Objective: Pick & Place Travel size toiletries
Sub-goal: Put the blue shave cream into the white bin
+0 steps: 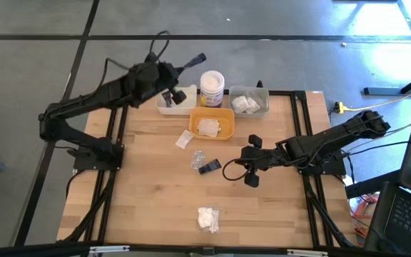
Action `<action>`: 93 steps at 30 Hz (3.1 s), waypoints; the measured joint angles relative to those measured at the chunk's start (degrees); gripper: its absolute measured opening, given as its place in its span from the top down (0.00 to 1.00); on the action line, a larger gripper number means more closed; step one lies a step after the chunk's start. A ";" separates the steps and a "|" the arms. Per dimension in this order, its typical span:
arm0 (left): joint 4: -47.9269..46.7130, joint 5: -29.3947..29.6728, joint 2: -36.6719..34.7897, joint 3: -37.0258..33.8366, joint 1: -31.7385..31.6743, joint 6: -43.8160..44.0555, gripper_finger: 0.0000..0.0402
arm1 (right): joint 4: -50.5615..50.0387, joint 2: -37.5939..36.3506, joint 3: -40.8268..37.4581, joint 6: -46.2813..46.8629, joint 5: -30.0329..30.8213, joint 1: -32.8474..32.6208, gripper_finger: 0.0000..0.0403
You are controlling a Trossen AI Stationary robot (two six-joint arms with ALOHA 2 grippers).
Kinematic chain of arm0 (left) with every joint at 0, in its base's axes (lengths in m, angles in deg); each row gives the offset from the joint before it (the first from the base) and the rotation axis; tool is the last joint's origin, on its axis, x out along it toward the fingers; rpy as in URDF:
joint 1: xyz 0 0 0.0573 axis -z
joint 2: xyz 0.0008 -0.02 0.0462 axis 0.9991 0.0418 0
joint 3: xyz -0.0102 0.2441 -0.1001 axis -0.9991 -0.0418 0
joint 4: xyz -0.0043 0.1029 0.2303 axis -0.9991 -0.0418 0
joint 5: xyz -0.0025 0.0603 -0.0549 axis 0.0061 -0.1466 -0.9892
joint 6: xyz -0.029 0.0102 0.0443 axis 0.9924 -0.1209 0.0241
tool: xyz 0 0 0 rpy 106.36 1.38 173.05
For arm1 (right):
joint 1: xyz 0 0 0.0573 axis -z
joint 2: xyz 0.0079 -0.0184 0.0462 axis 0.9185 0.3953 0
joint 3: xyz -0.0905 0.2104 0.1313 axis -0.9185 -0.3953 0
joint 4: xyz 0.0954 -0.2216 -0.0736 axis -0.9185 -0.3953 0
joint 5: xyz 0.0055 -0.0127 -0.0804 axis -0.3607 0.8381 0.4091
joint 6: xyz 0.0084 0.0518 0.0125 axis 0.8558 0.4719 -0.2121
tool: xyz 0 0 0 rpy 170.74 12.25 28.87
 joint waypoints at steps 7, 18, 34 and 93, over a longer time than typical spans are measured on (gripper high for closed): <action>-17.08 -3.76 7.17 12.65 -4.79 8.39 0.99 | 0.20 -0.02 0.00 -1.56 -1.82 0.56 0.99; -40.39 -6.76 18.37 23.49 -11.41 15.52 0.99 | -1.14 -5.83 0.00 -7.71 -8.94 7.66 1.00; -39.31 -18.40 20.48 23.65 -21.13 19.62 0.99 | -1.07 -14.36 0.00 -10.66 -15.73 14.57 0.99; -59.99 -23.17 40.26 31.07 -18.89 21.18 0.99 | 0.09 -14.32 0.00 -13.47 -18.96 16.86 0.98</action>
